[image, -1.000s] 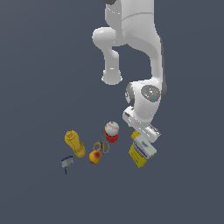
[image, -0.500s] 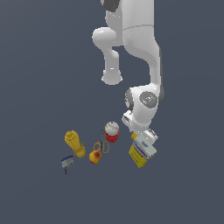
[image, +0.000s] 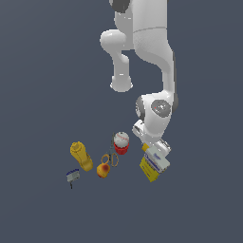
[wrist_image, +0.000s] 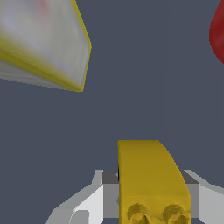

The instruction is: Pick up a designated object from a clutter of objects.

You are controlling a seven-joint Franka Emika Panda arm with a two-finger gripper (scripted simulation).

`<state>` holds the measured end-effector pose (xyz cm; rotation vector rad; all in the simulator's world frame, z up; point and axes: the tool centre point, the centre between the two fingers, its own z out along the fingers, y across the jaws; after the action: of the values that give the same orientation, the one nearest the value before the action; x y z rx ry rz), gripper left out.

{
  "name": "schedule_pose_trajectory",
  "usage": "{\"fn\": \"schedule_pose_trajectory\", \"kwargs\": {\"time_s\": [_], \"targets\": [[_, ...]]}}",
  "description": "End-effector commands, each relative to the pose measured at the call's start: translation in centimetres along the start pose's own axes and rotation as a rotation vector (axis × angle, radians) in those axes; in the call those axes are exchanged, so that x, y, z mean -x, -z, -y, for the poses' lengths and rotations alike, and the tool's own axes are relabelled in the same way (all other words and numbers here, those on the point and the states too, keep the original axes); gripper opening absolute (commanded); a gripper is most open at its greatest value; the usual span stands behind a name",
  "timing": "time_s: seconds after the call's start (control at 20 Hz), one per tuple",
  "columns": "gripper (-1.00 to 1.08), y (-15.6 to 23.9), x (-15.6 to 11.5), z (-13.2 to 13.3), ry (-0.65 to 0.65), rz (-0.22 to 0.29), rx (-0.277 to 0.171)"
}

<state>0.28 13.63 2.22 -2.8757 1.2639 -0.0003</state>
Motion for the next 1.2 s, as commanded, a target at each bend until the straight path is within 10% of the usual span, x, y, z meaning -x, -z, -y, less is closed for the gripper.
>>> {"fn": "schedule_pose_trajectory", "kwargs": {"time_s": [0.0,1.15], "targets": [[-1.00,0.0,0.0,0.0,0.000,0.000,0.000],[-1.00,14.6,-12.4,-5.6,-0.001,0.001,-0.001]]}}
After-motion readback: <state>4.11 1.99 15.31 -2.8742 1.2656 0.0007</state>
